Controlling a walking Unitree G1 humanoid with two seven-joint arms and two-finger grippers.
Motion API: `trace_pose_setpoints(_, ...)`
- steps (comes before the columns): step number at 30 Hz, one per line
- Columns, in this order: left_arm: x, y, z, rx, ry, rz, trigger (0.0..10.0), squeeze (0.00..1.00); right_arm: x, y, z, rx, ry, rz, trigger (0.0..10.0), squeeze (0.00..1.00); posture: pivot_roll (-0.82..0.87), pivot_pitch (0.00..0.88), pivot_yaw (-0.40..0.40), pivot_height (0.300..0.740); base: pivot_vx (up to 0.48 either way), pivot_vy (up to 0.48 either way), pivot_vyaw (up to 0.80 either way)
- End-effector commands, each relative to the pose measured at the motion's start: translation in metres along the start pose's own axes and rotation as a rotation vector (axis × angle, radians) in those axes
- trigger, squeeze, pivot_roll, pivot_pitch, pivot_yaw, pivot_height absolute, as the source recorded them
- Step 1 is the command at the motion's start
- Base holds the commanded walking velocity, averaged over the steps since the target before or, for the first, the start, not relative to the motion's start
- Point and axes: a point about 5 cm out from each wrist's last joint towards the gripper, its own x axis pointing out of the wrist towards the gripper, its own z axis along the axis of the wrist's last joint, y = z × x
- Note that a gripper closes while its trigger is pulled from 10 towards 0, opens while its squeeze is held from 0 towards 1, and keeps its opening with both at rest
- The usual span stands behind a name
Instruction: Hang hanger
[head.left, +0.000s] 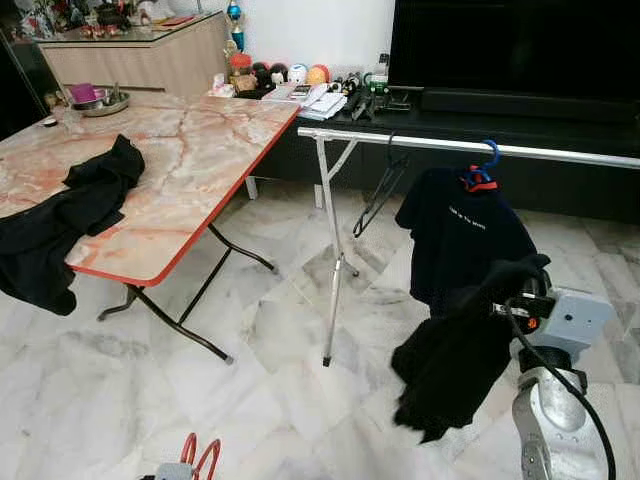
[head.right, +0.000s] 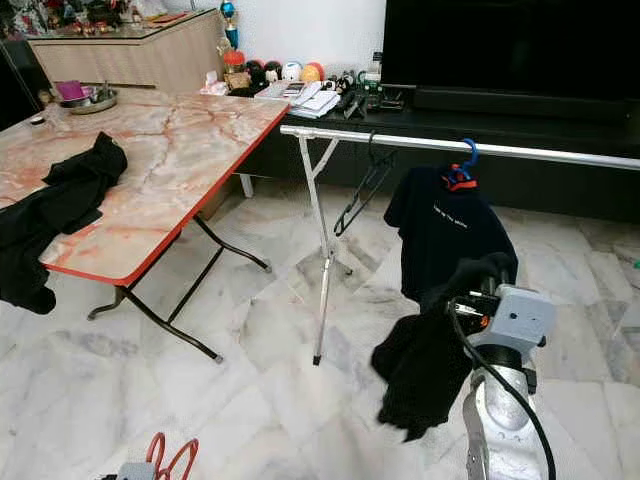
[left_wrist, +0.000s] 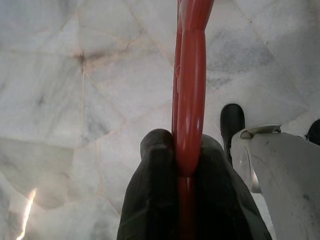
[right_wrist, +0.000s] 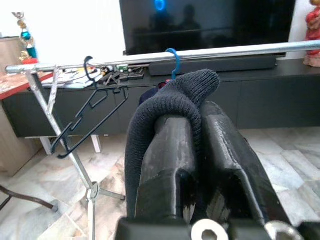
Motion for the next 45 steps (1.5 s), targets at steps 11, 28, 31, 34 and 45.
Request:
trace_pose_setpoints(11, -0.002, -0.002, -0.022, -0.026, 0.076, -0.004, 10.0, 0.00, -0.002, 0.011, 0.004, -0.038, -0.034, 0.050, 10.0, 0.00, 0.00, 0.000, 0.065, 0.740, 0.000, 0.480, 0.00)
trace_pose_setpoints(28, -0.003, -0.004, -0.025, 0.001, 0.091, -0.022, 10.0, 0.00, 0.001, 0.014, 0.004, -0.080, -0.047, 0.053, 10.0, 0.00, 0.01, 0.000, 0.072, 0.740, 0.000, 0.479, 0.00)
trace_pose_setpoints(31, -0.002, -0.006, -0.023, 0.013, 0.083, -0.028, 10.0, 0.00, 0.003, 0.014, 0.005, -0.083, -0.051, 0.057, 10.0, 0.00, 0.01, 0.000, 0.066, 0.740, 0.000, 0.476, 0.00)
trace_pose_setpoints(34, -0.002, -0.007, -0.022, 0.025, 0.081, -0.035, 10.0, 0.00, 0.003, 0.015, 0.005, -0.085, -0.053, 0.057, 10.0, 0.00, 0.02, 0.000, 0.067, 0.740, 0.000, 0.476, 0.00)
trace_pose_setpoints(45, -0.002, -0.010, -0.023, 0.039, 0.087, -0.045, 10.0, 0.00, 0.003, 0.016, 0.005, -0.098, -0.057, 0.066, 10.0, 0.00, 0.02, 0.000, 0.060, 0.740, 0.000, 0.474, 0.00)
